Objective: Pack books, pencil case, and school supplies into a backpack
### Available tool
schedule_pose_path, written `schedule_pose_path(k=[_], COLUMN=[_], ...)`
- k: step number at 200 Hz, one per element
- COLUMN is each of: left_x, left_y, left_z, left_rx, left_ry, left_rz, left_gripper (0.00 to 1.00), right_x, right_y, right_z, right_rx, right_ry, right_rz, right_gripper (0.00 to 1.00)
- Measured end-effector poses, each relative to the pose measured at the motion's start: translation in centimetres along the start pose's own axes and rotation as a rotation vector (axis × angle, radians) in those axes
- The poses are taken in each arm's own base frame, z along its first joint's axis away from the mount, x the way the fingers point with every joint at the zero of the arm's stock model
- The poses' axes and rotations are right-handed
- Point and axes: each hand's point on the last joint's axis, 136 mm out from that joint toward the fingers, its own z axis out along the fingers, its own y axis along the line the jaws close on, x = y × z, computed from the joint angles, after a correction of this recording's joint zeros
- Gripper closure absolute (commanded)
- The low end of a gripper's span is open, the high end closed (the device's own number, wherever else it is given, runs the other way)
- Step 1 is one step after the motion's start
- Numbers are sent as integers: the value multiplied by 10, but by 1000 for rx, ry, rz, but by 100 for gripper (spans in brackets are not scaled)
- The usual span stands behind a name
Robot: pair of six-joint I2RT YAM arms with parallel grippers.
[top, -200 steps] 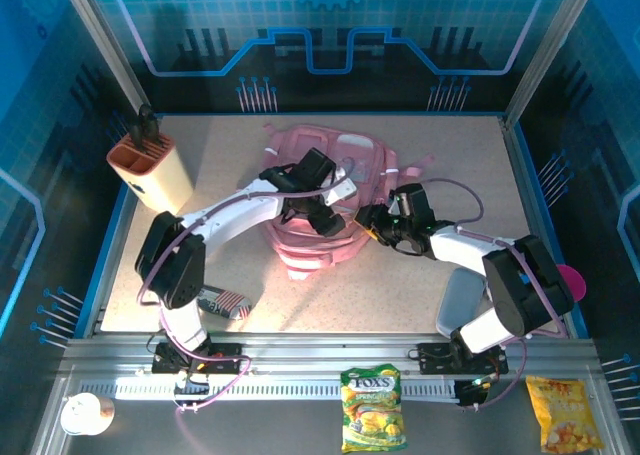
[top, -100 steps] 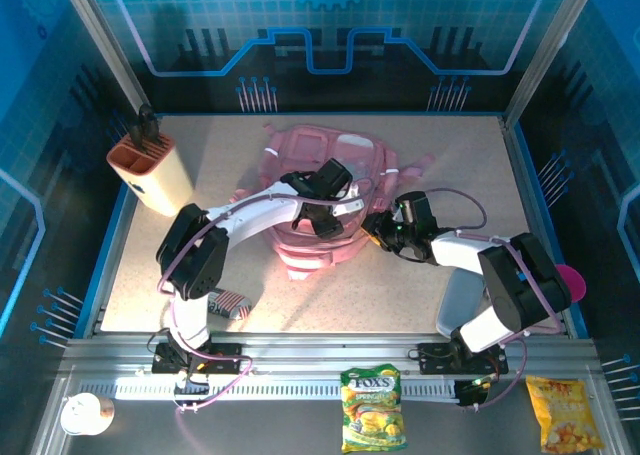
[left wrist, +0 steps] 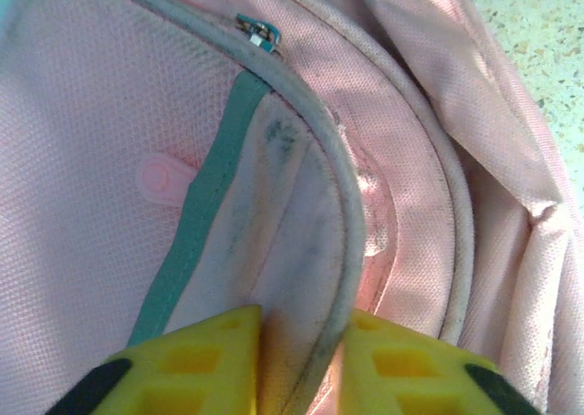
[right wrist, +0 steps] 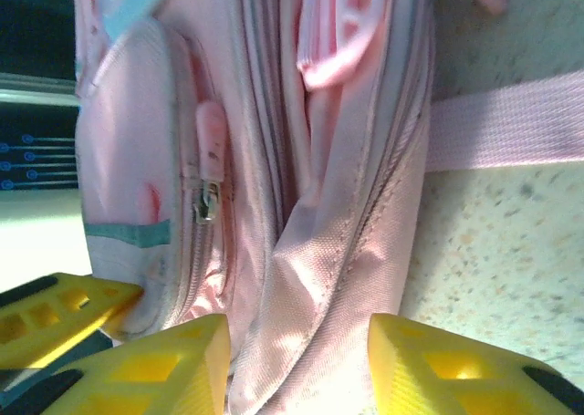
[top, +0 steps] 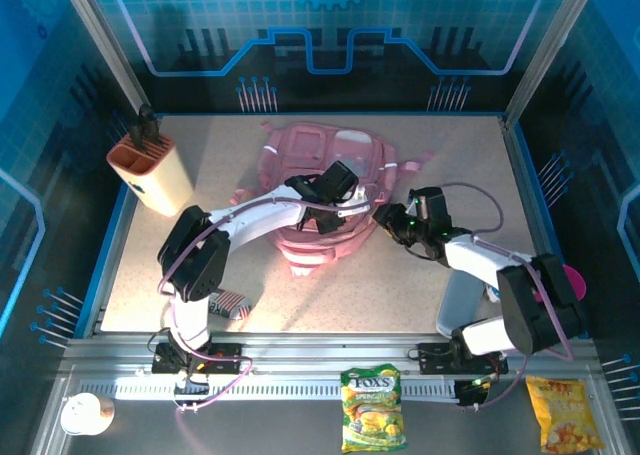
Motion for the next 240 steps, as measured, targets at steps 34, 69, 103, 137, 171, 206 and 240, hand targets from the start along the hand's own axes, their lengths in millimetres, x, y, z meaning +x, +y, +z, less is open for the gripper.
schedule_pose_path(k=[34,69,103,137,171,206,240], left_x=[-8,-11,-6,0,3,2,4], left_y=[8,17,23,28,31,33,33], left_z=[-17,-35,-50,-61,-66,-66,-67], left_rx=[-43,-90,-115,-107,-97,-96,-91], left_ry=[-77,-162,-228,-283,-309,-320,-330], left_rz=[-25,-81,-143,-217,-255,-276,-284], left_gripper=[91,95,96,96,96,96,94], right_x=[-27,-52,-68,-83,-87,-86,-87], right_y=[5,22,43,56,54,49,43], right_z=[-24,-30,-10,21,51,71,79], right_rx=[24,8,-30,-64,-94,-121,-157], right_ry=[-76,-94,-39,17,77,125,144], right_rz=[-86,-181,-266,-310,-303,-301,-284], right_gripper=[51,51,51,46,41,29,25])
